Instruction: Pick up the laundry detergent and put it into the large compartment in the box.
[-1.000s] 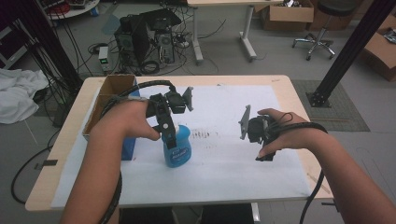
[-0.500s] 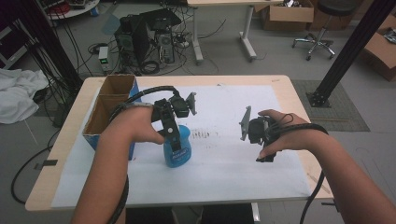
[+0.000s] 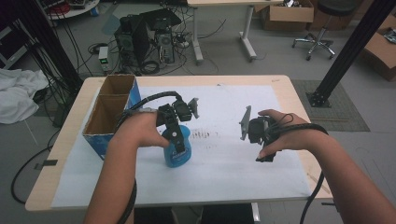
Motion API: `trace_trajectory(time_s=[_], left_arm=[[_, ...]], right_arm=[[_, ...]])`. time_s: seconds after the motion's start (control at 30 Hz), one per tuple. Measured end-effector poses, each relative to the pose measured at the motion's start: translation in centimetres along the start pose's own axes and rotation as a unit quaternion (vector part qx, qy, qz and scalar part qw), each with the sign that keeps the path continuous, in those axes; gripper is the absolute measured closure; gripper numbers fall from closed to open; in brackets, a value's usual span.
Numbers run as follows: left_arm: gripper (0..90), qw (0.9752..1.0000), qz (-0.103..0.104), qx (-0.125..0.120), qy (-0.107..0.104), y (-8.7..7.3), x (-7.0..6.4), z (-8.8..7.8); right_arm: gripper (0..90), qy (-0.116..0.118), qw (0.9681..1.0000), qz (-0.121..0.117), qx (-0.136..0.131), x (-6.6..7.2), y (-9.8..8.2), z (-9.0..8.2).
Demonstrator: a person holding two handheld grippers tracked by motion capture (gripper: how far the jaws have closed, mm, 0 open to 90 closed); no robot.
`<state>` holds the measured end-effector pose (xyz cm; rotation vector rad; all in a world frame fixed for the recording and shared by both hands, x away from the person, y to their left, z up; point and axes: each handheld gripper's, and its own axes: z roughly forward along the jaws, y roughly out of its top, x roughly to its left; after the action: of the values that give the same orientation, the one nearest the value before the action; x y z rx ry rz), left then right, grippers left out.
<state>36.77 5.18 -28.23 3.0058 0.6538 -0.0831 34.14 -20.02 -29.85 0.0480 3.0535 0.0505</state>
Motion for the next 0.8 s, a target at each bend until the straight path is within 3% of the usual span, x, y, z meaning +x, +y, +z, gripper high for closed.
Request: trace_trajectory(time_s=[0.6,0.8], left_arm=[[1.2,0.9999,-0.002,0.006,0.009,0.7,0.0,1.1],[7.5,0.9997,-0.004,0.005,0.022,0.7,-0.2,1.2]], right_arm=[[16.5,0.004,1.0000,0.004,0.001,-0.2,-0.4,0.6],[16.5,0.004,1.0000,0.006,0.000,-0.3,-0.4,0.6]])
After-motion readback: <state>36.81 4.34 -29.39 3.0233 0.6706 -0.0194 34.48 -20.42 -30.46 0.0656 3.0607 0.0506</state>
